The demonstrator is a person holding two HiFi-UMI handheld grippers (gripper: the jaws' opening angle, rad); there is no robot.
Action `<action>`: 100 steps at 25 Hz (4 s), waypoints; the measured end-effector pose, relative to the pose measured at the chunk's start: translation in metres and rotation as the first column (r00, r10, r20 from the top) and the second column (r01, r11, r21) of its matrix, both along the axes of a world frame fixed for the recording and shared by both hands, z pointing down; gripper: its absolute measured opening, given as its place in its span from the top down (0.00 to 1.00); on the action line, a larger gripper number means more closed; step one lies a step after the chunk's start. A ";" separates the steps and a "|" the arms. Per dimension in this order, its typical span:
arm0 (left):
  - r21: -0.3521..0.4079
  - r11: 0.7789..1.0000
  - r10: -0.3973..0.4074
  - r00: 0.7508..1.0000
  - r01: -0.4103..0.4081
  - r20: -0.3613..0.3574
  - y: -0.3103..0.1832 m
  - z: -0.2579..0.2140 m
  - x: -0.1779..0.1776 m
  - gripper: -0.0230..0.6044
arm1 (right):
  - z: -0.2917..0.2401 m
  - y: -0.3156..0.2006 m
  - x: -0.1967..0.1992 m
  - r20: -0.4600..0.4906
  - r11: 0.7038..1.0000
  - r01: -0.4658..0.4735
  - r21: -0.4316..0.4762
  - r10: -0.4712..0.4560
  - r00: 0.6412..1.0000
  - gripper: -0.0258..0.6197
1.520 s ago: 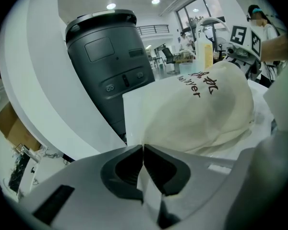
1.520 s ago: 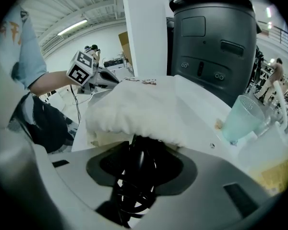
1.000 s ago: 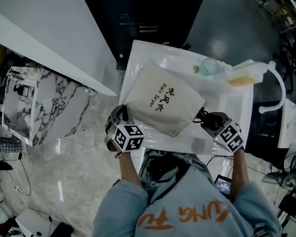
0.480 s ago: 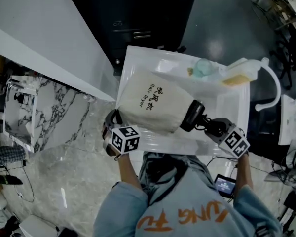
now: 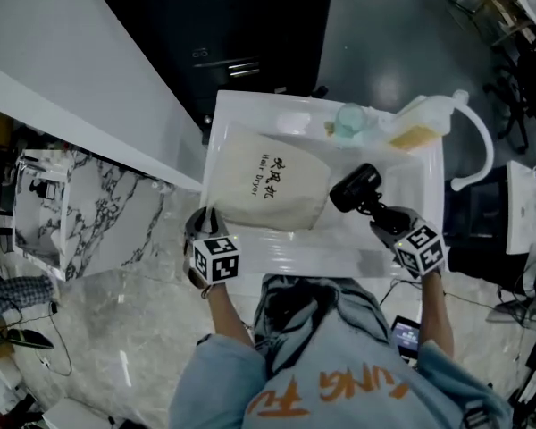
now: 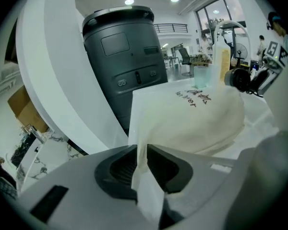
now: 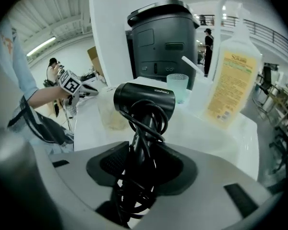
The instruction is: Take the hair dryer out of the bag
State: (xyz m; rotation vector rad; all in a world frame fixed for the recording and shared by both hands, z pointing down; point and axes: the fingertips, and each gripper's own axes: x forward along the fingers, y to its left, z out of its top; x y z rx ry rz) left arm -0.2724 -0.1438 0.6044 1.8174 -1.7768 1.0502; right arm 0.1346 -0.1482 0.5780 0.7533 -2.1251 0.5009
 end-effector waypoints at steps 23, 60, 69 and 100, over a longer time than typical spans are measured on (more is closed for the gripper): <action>0.402 0.913 0.196 0.942 -0.074 -0.272 0.006 -0.120 0.177 0.89 | 0.092 -0.014 0.036 -0.115 0.907 -0.315 -0.280 0.294 0.949 0.70; 0.485 0.861 0.339 0.883 -0.153 -0.325 -0.025 -0.149 0.246 0.95 | 0.079 -0.066 0.017 0.066 0.888 -0.413 -0.201 0.434 0.899 0.80; 0.614 0.778 0.374 0.883 -0.132 -0.284 -0.074 -0.206 0.252 0.96 | -0.057 -0.112 -0.034 0.419 0.950 -0.292 0.113 0.221 0.881 0.96; 0.727 0.686 0.231 0.946 0.008 -0.229 -0.102 -0.263 0.232 0.96 | -0.250 -0.128 -0.051 0.470 0.683 -0.355 0.638 0.019 0.883 0.96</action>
